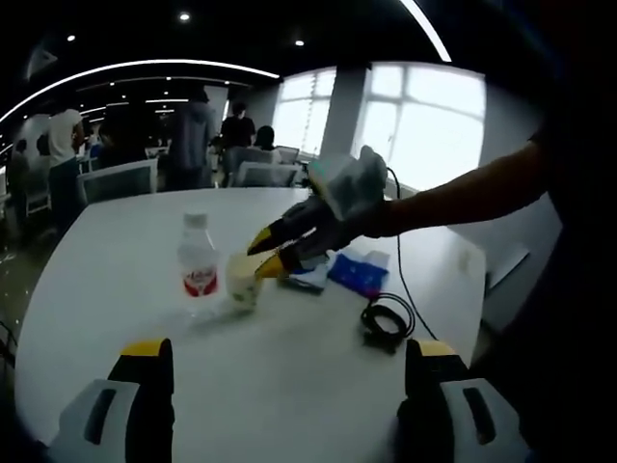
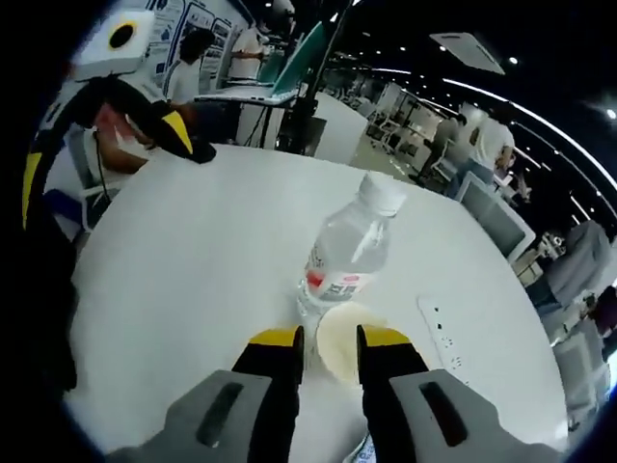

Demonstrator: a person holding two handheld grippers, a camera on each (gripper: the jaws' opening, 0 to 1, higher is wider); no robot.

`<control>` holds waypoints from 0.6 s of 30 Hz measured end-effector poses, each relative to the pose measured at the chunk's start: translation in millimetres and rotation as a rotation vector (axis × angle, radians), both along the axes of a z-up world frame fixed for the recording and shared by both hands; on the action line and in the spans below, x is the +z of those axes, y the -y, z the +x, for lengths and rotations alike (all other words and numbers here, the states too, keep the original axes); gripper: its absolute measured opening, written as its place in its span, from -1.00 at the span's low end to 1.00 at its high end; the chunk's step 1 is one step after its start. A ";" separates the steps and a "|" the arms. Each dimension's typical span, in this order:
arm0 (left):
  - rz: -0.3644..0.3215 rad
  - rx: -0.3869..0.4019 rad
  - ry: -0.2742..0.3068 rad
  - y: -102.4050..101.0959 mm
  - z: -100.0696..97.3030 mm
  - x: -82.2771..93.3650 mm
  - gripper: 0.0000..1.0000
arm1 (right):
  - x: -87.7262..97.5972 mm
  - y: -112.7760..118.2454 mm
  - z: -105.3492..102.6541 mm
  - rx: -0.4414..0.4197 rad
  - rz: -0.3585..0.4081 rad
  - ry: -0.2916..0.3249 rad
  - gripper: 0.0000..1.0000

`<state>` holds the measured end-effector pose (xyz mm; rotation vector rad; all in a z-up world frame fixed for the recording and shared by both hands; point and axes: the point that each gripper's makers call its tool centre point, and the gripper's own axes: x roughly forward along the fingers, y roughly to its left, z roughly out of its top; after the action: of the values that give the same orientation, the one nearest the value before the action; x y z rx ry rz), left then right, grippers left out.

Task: Arrange the tabletop items into an orderly group along one side of the table until the central work area is clear of visible clutter.

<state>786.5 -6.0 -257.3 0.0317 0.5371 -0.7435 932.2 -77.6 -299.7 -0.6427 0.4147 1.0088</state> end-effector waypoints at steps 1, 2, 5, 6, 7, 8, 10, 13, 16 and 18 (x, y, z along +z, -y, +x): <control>-0.001 0.000 0.002 0.5 0.3 0.2 0.99 | 1.9 1.3 -0.2 -0.011 0.010 -0.001 -0.61; -0.003 0.000 0.003 1.6 0.7 0.2 0.99 | 7.2 3.8 -1.0 -0.053 0.066 -0.023 -0.57; -0.009 -0.001 0.007 6.5 0.2 1.8 0.99 | 20.3 13.4 -5.1 -0.131 0.166 -0.041 -0.39; -0.013 -0.004 0.010 9.6 -0.1 2.8 0.99 | 22.9 17.4 -8.0 -0.144 0.173 -0.039 -0.36; -0.015 -0.007 0.010 11.7 -0.7 3.3 0.99 | 25.3 23.9 -12.5 -0.165 0.178 -0.036 -0.33; -0.012 -0.013 0.010 14.9 -1.4 3.5 0.99 | 25.4 29.2 -18.6 -0.170 0.182 -0.038 -0.29; -0.008 -0.027 0.014 20.1 -2.7 4.2 1.00 | 28.1 37.8 -23.0 -0.215 0.215 -0.033 -0.18; -0.013 -0.033 0.012 23.6 -2.8 4.1 1.00 | 30.8 55.7 -35.1 -0.256 0.230 -0.017 -0.10; -0.020 -0.036 0.015 28.1 -2.5 6.1 1.00 | 39.4 76.1 -56.7 -0.304 0.253 -0.016 0.02; -0.022 -0.038 0.022 30.4 -1.1 7.3 1.00 | 42.5 91.8 -65.6 -0.353 0.269 -0.024 0.11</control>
<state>785.4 -36.4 -250.0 0.0301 0.5089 -0.7856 866.6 -169.4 -257.2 -0.3011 0.3891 0.7192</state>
